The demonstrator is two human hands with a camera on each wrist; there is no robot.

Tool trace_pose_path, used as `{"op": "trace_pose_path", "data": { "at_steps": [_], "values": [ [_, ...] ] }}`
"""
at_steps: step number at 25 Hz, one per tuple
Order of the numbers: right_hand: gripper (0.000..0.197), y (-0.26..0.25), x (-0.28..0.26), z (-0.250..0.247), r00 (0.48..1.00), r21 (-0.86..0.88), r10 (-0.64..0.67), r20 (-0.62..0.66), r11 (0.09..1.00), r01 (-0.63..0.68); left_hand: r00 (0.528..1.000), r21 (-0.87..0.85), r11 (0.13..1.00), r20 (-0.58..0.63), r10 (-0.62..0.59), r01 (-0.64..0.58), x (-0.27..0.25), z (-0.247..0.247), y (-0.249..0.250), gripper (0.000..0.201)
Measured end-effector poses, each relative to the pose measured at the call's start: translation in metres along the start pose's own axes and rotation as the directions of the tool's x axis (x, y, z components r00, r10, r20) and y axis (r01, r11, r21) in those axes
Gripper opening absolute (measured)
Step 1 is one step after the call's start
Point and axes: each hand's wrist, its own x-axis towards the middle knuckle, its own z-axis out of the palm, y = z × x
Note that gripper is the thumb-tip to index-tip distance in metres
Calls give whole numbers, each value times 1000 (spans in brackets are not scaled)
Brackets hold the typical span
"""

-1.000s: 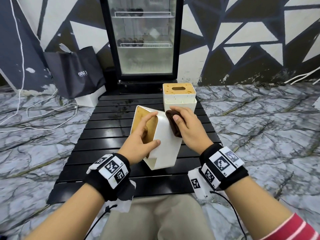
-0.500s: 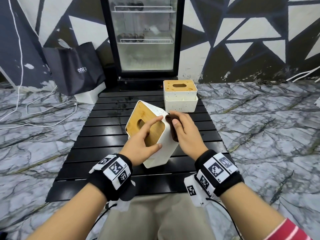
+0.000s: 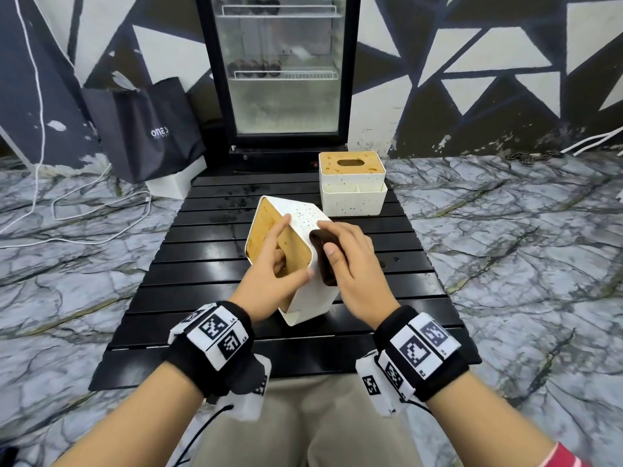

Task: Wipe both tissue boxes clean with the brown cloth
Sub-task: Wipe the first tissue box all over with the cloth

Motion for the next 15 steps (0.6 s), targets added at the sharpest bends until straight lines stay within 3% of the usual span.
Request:
{"op": "trace_pose_path", "data": {
  "at_steps": [3,5,9,15],
  "values": [
    [38,-2,-3,3,999,-28,-29,14,999,30,989,-85,994,-127,-82,72,5,6,2,94],
    [37,-3,-3,3,999,-35,-30,22,999,31,985,-98,992,-143,-94,80,8,8,4,95],
    [37,-1,-7,-3,999,-43,-17,34,999,18,990,-142,987,-106,-93,77,10,7,6,83],
    [34,5,0,-11,997,14,64,36,998,-64,1000,-114,993,14,-27,29,9,-4,9,81]
  ]
}}
